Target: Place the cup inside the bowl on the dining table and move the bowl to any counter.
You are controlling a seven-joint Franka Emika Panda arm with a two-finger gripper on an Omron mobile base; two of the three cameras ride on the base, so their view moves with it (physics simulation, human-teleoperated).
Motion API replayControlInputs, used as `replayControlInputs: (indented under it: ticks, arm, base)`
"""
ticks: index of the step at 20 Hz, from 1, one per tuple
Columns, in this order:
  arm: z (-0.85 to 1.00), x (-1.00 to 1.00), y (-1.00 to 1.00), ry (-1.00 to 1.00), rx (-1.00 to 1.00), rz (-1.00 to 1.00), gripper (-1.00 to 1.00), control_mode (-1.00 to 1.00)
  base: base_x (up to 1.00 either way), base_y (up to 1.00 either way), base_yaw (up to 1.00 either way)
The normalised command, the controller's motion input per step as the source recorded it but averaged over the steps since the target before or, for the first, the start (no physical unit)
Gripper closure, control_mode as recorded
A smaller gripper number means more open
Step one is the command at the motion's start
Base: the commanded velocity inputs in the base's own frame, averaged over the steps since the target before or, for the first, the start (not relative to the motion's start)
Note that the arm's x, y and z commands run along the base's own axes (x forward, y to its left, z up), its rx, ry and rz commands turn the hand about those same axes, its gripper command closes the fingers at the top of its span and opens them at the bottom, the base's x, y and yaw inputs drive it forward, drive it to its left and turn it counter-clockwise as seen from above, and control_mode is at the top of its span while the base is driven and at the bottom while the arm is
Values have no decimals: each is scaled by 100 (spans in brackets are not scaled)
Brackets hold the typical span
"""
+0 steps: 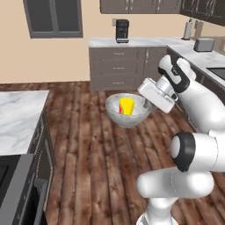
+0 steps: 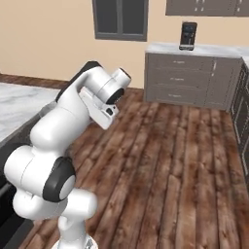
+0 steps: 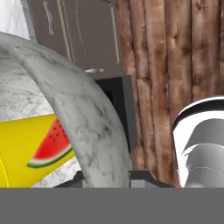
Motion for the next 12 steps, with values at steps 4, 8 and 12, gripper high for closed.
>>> replayControlInputs:
  ticks: [4, 8, 12]
  arm:
    - [0, 0, 0, 0, 0, 0, 100, 100]
    - [0, 0, 0, 0, 0, 0, 100, 100]
    - [0, 0, 0, 0, 0, 0, 100, 100]
  base:
    - [48, 0, -27]
    - [45, -6, -32]
    - [41, -21, -36]
